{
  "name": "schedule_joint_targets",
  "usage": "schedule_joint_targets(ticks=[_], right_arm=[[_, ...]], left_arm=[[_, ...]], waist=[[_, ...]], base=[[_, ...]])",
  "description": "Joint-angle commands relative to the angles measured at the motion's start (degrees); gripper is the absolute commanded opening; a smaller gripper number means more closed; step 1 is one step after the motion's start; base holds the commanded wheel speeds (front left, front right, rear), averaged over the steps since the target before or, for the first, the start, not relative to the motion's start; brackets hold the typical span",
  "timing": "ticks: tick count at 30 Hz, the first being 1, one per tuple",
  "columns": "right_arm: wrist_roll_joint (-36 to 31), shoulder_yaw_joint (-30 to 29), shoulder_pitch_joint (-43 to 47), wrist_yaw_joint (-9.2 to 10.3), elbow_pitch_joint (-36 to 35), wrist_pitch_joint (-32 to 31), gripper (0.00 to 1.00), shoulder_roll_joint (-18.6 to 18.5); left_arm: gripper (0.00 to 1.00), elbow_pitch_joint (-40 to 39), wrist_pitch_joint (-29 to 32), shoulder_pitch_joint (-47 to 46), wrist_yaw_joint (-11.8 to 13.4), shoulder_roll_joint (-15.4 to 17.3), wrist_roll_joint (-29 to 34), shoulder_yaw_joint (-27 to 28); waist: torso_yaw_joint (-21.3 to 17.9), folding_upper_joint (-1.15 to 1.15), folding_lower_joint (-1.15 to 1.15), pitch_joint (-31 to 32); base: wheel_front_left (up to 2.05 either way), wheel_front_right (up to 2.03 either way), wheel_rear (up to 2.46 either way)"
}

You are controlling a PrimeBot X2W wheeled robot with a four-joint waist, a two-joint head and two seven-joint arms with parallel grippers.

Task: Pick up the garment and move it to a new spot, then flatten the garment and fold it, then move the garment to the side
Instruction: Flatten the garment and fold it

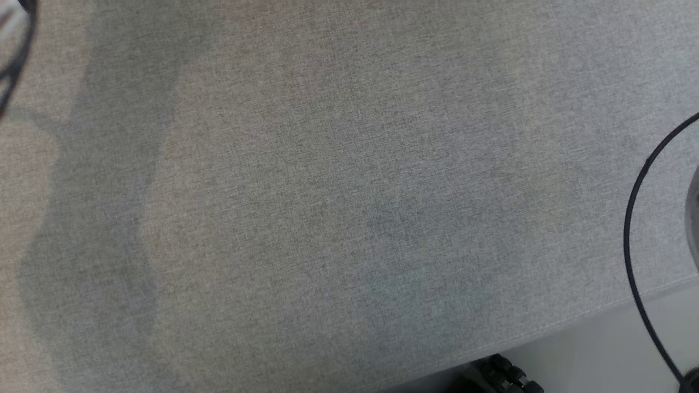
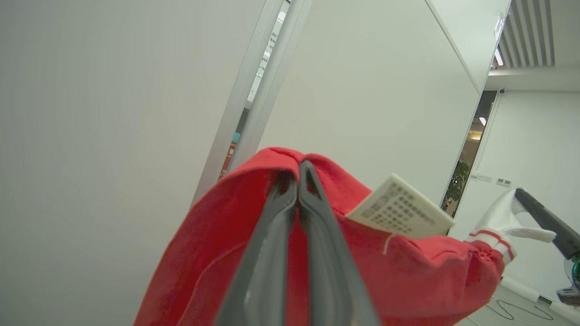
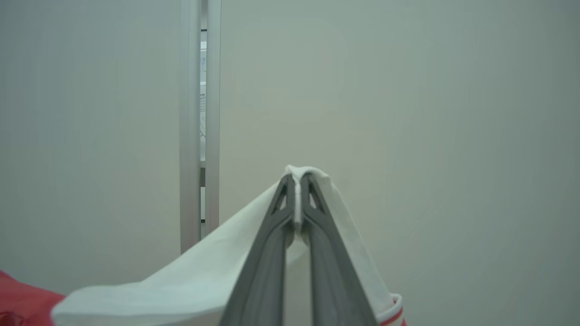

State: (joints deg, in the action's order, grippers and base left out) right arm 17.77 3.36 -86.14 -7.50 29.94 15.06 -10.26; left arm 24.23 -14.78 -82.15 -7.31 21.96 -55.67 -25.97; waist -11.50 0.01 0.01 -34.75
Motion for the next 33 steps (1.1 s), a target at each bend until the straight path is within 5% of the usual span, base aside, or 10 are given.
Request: schedule_joint_targets(ticks=[1, 7, 15, 21, 33], right_arm=[[0.8, 1.5, 2.3, 0.02, 1.7, 0.0, 0.0, -0.3], [8.1, 11.2, 13.1, 0.03, 8.9, -7.2, 0.0, -0.6], [20.8, 17.0, 31.9, 0.03, 4.1, -23.8, 0.0, -6.3], [22.4, 13.4, 45.5, 0.02, -2.8, -32.0, 0.0, -11.2], [14.7, -1.8, 67.7, 0.04, -20.7, -52.4, 0.0, -10.0]], left_arm=[[0.0, 1.0, -0.3, 3.6, -0.2, 1.1, 0.3, -1.6], [0.0, 5.9, 1.0, 15.1, -0.2, 3.0, -2.6, -12.6], [0.0, 6.7, 3.0, 28.9, -0.2, 5.5, -11.3, -20.6], [0.0, 6.6, 3.5, 38.7, -0.2, 7.2, -15.7, -23.6], [0.0, 2.7, 4.4, 52.0, 1.1, 8.9, -20.9, -25.7]], waist=[[0.3, -0.01, -0.01, -0.2], [1.0, -0.01, -0.01, 1.5], [2.5, -0.01, -0.01, 8.7], [3.6, -0.01, -0.01, 15.1], [6.1, -0.01, -0.01, 23.3]], base=[[0.0, 0.0, 0.0], [0.0, 0.0, 0.0], [0.0, 0.0, 0.0], [0.0, 0.0, 0.0], [0.0, 0.0, 0.0]])
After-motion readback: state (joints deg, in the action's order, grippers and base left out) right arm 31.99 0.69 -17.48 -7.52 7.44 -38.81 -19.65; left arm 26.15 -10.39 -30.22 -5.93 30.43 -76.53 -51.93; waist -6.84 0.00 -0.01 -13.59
